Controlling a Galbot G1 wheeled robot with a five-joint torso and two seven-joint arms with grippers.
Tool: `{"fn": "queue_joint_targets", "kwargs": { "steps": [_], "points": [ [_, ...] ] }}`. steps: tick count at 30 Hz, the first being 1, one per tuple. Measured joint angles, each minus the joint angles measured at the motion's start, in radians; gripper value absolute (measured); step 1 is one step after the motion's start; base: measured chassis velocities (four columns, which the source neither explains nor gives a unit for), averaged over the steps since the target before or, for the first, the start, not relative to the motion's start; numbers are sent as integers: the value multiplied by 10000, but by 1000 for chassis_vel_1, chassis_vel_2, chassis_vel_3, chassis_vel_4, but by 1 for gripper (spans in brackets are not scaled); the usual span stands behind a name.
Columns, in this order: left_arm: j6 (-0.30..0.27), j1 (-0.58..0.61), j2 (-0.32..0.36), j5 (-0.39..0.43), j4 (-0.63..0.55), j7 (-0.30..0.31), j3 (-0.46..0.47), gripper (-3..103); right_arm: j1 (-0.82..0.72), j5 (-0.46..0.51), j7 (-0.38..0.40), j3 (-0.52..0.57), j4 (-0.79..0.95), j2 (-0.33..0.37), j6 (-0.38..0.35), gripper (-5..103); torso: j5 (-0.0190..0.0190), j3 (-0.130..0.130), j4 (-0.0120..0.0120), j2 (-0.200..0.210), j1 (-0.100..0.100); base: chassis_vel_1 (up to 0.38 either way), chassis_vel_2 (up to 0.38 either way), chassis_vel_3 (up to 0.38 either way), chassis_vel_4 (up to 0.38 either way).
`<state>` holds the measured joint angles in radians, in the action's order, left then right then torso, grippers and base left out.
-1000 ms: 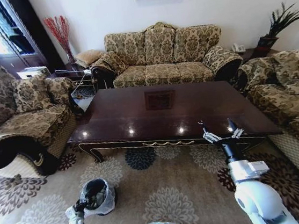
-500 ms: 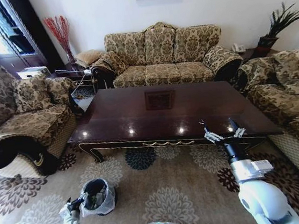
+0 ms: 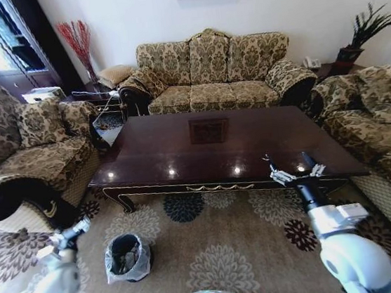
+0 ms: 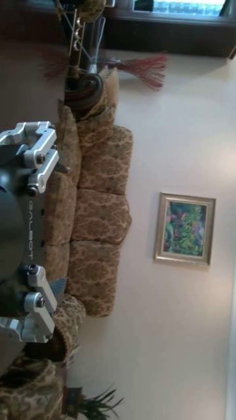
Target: Move to the front of the table and place the trash on the table into the trash bin.
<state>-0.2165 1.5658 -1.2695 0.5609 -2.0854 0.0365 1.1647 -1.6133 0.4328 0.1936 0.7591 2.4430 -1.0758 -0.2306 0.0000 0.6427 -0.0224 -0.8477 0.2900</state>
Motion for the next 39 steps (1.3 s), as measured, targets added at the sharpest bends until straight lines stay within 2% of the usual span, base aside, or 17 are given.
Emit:
{"fn": "queue_joint_targets", "kwargs": {
  "steps": [1, 2, 3, 4, 5, 7, 8, 9, 12, 17, 20, 30, 39],
  "points": [
    [-237, 500, -202, 157, -1219, 150, 138, 100, -60, 101, -11, 194, 59, 17, -243, 100, 5, 0, -4, 0, 0, 0, 0, 0, 0],
    [-237, 500, -202, 157, -1219, 150, 138, 100, -60, 101, -11, 194, 59, 17, -243, 100, 5, 0, -4, 0, 0, 0, 0, 0, 0],
    [-292, 838, -396, 221, -2011, 213, 163, 100, -143, 144, -63, 332, 102, -27, -368, 100, 9, 0, -7, 0, 0, 0, 0, 0, 0],
    [-285, 981, -498, 233, -2307, 218, 143, 100, -183, 166, -97, 388, 127, -66, -392, 100, 8, 0, -6, 0, 0, 0, 0, 0, 0],
    [-148, 1380, -805, 179, -2986, 222, -93, 100, -349, 231, -247, 535, 177, -206, -401, 100, 4, -1, -3, 0, 0, 0, 0, 0, 0],
    [5, 1560, -1006, 32, -3227, 214, -328, 100, -477, 246, -338, 604, 182, -289, -363, 100, 4, 0, -1, 0, -1, 0, 0, 0, 0],
    [343, 1767, -1354, -390, -3385, 63, -636, 100, -652, 243, -533, 747, 173, -407, -202, 100, 2, 0, -1, 0, -1, 0, 0, 0, 0],
    [343, 1767, -1354, -390, -3385, 63, -636, 100, -652, 243, -533, 747, 173, -407, -202, 100, 2, 0, -1, 0, -1, 0, 0, 0, 0],
    [984, 2022, -1912, -1088, -3484, -549, -902, 100, -1127, -47, -1355, 1275, 19, -675, 264, 100, 1, 0, -2, 0, -1, 0, 0, 0, 0],
    [1045, 2019, -2115, -1342, -3505, -696, -1197, 100, -1342, -246, -1758, 1496, -63, -1001, 662, 100, 3, 0, 0, 0, -1, 0, 0, 0, 0],
    [1079, 1763, -2199, -1771, -3380, -817, -1690, 100, -1387, -285, -1892, 1219, -12, -1269, 920, 100, 1, 0, 0, 0, -1, 0, 0, 0, 0],
    [1036, 1431, -1836, -2217, -3295, -1197, -2631, 100, -1194, -603, -1805, 803, 522, -1684, 617, 100, -3, 1, -1, 0, 0, 0, 0, 0, 0],
    [843, 1293, -1738, -2318, -3369, -1080, -2829, 100, -1269, -833, -2126, 922, 569, -1732, 610, 100, -1, 1, -1, 0, 0, 0, 0, 0, 0]
  ]
}}
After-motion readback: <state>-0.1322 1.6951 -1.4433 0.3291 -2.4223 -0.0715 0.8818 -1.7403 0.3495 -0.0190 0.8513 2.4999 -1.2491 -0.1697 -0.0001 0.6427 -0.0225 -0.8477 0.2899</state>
